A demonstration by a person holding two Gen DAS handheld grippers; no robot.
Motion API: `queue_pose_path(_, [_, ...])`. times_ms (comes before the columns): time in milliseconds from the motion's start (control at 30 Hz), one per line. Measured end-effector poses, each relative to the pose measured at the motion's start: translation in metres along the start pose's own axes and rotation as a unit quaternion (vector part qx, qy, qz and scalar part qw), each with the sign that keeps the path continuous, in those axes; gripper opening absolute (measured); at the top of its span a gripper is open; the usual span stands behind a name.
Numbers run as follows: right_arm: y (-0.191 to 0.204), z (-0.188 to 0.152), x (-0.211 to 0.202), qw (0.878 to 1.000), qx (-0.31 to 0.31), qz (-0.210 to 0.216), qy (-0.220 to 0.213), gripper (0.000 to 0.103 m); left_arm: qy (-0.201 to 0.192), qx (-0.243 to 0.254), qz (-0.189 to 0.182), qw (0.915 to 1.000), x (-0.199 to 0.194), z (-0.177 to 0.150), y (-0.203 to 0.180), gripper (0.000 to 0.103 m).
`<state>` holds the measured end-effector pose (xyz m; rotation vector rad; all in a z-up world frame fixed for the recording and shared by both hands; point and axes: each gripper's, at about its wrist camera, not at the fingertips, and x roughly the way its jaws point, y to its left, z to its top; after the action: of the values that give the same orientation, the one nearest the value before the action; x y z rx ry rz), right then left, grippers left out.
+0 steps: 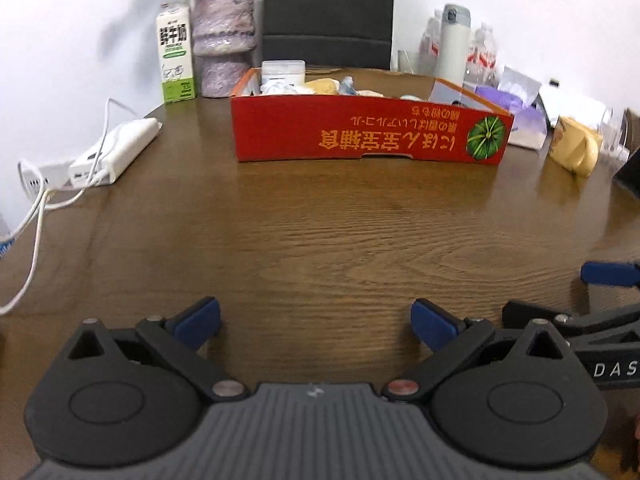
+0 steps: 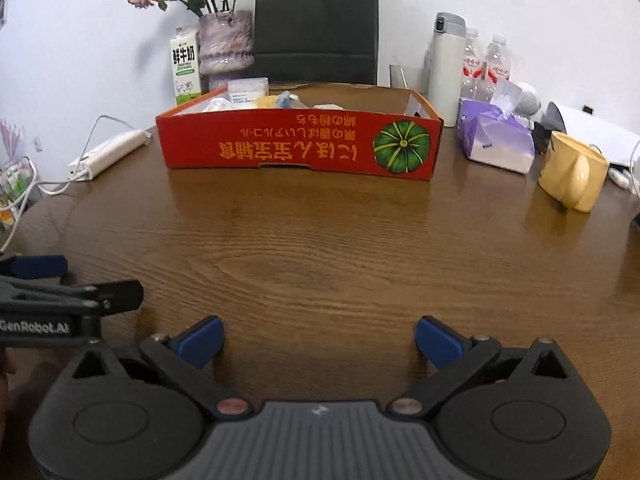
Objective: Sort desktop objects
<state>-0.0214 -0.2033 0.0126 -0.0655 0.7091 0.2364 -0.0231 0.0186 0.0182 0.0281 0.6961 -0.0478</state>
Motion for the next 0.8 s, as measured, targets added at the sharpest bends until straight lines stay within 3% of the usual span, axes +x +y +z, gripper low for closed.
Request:
queue_pose_path(267, [-0.004,0.021,0.026,0.999,0.021,-0.025,-0.002,0.103,0.002,-0.012,0.013,0.9998,0.028,0.022,0.003,0.103])
queue_pose_path(800, [-0.009,0.027,0.034,0.999,0.029,-0.033,-0.001,0.103,0.002,-0.015,0.016,0.9997,0.029,0.024,0.005,0.103])
